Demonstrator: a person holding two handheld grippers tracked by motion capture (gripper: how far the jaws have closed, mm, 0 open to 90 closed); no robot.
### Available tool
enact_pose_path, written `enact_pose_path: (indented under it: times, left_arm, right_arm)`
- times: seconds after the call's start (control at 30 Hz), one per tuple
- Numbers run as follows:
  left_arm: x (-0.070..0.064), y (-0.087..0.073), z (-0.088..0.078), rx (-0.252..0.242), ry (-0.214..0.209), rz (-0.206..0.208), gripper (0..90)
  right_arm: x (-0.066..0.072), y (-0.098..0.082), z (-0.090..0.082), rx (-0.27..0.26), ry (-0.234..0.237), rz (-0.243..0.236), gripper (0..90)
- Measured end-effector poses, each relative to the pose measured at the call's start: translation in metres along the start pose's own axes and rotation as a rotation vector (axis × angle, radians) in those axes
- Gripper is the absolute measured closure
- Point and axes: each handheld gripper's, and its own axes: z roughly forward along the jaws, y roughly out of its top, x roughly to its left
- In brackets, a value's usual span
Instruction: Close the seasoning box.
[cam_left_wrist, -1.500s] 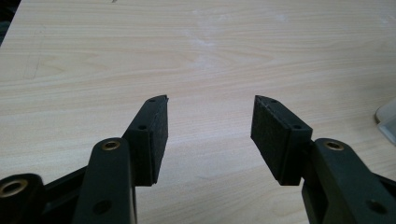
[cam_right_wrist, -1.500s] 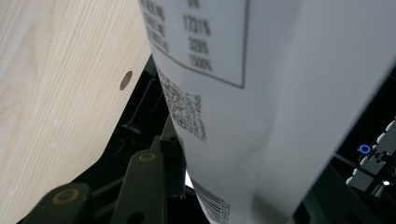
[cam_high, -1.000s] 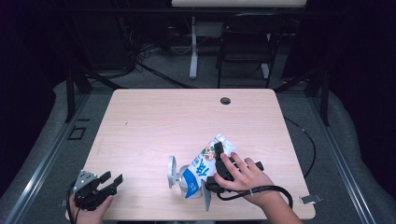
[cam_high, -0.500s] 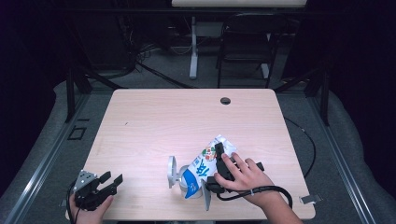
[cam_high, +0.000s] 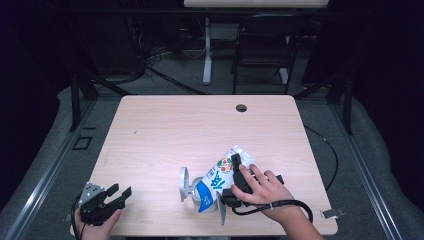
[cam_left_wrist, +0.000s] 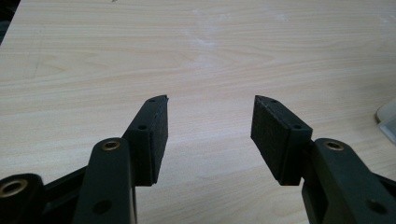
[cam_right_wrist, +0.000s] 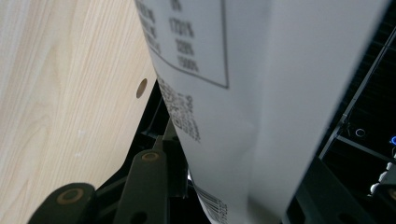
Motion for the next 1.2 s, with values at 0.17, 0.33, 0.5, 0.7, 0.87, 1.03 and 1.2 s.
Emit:
enact_pose_path:
  times: [0.17,0.33,0.5,0.7,0.87,1.03,1.2]
  left_arm:
    - [0.0001,-0.0001,-0.0001,0.001,0.000,-0.001,46.5]
    - [-0.0001,-0.0002,0.0002,0.002,0.000,-0.001,46.5]
    - [-0.0004,-0.0003,0.0005,0.002,0.000,-0.003,46.5]
    - [-0.0003,-0.0005,0.0006,0.003,0.000,-0.004,46.5]
    - [-0.0006,-0.0005,0.0013,-0.002,0.000,-0.002,46.5]
    - [-0.0014,0.0002,0.0021,0.003,-0.003,0.002,46.5]
    - [-0.0024,0.0008,0.0032,0.001,-0.004,0.004,46.5]
  right_arm:
    - [0.0010,-0.0004,-0.0008,0.001,0.007,0.013,64.4]
    - [0.0010,-0.0010,-0.0026,0.011,0.011,0.020,64.6]
    - [0.0013,-0.0027,-0.0019,0.000,0.024,0.059,64.7]
    - [0.0025,-0.0031,-0.0033,-0.002,0.038,0.093,65.0]
    - [0.0004,-0.0034,-0.0047,-0.004,0.054,0.141,65.6]
    - [0.0007,-0.0036,-0.0062,-0.028,0.071,0.205,67.7]
    - [0.0013,-0.0043,-0.0099,-0.005,0.095,0.245,68.6]
